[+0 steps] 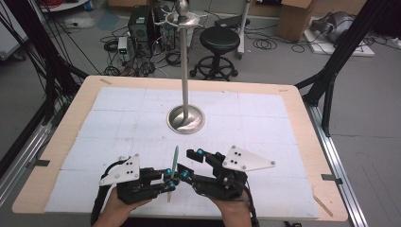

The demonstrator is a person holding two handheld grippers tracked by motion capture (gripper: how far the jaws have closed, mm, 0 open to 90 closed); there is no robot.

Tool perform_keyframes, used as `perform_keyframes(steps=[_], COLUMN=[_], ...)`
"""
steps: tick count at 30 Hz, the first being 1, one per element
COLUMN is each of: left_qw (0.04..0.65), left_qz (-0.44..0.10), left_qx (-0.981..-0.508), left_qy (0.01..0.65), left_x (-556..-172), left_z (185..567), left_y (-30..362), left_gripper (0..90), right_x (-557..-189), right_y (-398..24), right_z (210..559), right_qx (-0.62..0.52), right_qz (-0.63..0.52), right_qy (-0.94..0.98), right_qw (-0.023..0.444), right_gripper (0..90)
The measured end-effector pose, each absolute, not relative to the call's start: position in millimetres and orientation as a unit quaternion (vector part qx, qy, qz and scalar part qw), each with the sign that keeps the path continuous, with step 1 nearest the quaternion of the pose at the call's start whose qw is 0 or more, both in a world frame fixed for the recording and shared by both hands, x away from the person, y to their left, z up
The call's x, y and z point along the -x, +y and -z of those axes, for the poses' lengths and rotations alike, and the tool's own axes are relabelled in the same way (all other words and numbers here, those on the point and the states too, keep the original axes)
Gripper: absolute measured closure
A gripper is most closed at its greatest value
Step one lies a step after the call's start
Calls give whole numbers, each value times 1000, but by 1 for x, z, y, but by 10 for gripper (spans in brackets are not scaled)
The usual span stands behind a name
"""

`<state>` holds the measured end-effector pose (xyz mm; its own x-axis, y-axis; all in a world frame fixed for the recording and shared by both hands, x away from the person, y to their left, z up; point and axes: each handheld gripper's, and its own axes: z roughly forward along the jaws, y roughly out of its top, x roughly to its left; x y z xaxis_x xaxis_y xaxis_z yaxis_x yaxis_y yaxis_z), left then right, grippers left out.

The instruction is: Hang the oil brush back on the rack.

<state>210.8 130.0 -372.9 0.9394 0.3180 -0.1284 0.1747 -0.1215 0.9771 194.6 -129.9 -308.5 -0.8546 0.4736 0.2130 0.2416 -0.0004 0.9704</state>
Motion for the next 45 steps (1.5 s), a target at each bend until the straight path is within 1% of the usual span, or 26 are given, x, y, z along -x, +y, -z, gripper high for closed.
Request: perform_keyframes(steps=[1, 2, 5, 9, 11, 20, 23, 27, 29, 32, 33, 35, 37, 40, 45], left_qw=[637, 634, 636, 630, 626, 617, 620, 621, 620, 627, 637, 652, 654, 654, 664], left_qz=[-62, -66, -71, -84, -92, -118, -115, -121, -122, -112, -100, -80, -73, -56, -12], left_qx=[-749, -751, -747, -748, -749, -750, -749, -747, -747, -744, -738, -728, -729, -733, -734], left_qy=[171, 174, 180, 189, 196, 206, 206, 207, 206, 202, 200, 196, 190, 178, 145], left_x=[-211, -211, -211, -211, -211, -208, -207, -207, -207, -207, -207, -209, -210, -213, -215], left_z=[373, 374, 374, 375, 375, 374, 374, 373, 373, 373, 372, 371, 370, 369, 368], left_y=[129, 129, 127, 125, 123, 120, 119, 120, 120, 121, 122, 124, 128, 133, 139], left_gripper=[812, 812, 812, 812, 812, 812, 811, 811, 811, 803, 773, 670, 628, 602, 608], right_x=[-193, -193, -191, -190, -189, -189, -189, -191, -190, -190, -190, -191, -192, -196, -205], right_y=[-127, -124, -117, -110, -107, -104, -104, -105, -105, -105, -105, -106, -108, -113, -122], right_z=[308, 308, 308, 308, 309, 307, 307, 307, 307, 307, 306, 306, 305, 304, 303], right_qx=[-262, -266, -284, -306, -312, -334, -339, -341, -340, -336, -333, -326, -317, -293, -237], right_qz=[-655, -654, -643, -624, -619, -608, -610, -618, -615, -616, -616, -617, -619, -630, -659], right_qy=[702, 703, 703, 708, 709, 707, 704, 699, 701, 702, 703, 706, 710, 712, 712], right_qw=[91, 86, 104, 127, 128, 135, 129, 116, 120, 120, 122, 118, 114, 99, 50], right_gripper=[506, 495, 495, 554, 604, 744, 777, 789, 796, 816, 820, 823, 824, 825, 826])
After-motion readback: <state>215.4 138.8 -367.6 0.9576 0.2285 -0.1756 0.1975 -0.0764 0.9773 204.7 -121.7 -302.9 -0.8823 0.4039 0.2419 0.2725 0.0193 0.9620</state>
